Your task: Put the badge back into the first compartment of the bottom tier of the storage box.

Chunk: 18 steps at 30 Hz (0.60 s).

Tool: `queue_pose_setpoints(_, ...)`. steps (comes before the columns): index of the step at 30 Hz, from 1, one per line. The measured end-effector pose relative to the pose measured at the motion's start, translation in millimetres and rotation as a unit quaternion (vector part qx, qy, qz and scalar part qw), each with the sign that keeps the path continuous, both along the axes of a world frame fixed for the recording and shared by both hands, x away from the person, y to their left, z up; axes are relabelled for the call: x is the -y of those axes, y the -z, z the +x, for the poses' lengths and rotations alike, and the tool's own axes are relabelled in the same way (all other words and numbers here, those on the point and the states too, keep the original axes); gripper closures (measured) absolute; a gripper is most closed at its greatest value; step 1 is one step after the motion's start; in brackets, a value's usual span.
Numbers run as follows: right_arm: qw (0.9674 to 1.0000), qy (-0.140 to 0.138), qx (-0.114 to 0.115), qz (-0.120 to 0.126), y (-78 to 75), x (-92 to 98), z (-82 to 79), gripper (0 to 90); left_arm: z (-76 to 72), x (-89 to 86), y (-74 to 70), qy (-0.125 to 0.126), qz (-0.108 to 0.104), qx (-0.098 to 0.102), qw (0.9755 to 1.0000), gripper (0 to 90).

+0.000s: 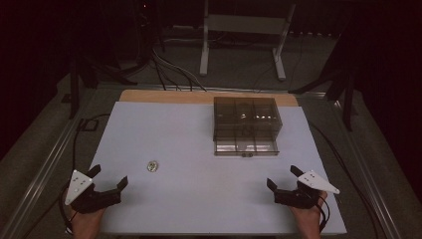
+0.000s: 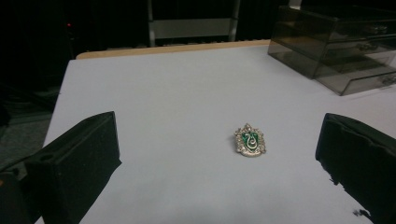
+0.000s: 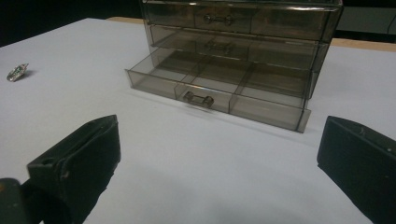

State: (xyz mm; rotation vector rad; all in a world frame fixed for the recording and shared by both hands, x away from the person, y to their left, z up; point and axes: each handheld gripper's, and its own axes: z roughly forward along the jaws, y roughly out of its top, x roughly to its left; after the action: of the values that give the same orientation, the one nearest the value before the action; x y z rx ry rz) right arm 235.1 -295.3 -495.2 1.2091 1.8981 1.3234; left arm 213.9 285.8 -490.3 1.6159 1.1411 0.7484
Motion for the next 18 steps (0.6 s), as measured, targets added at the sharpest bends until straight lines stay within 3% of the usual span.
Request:
queue_pose_setpoints(8, 0.9999, 0.008, 0.007, 0.007, -0.6, 3.4, -1.3, 0.0, 0.0, 0.1, 0.9, 0.002, -0.004, 0.010, 0.9999, 0.7)
queue_pose_setpoints(18, 0.9999, -0.003, 0.011, -0.010, -0.7, -3.0, -2.2, 0.0, -0.3, -2.9, 1.5, 0.006, -0.012, 0.011, 0.9998, 0.6)
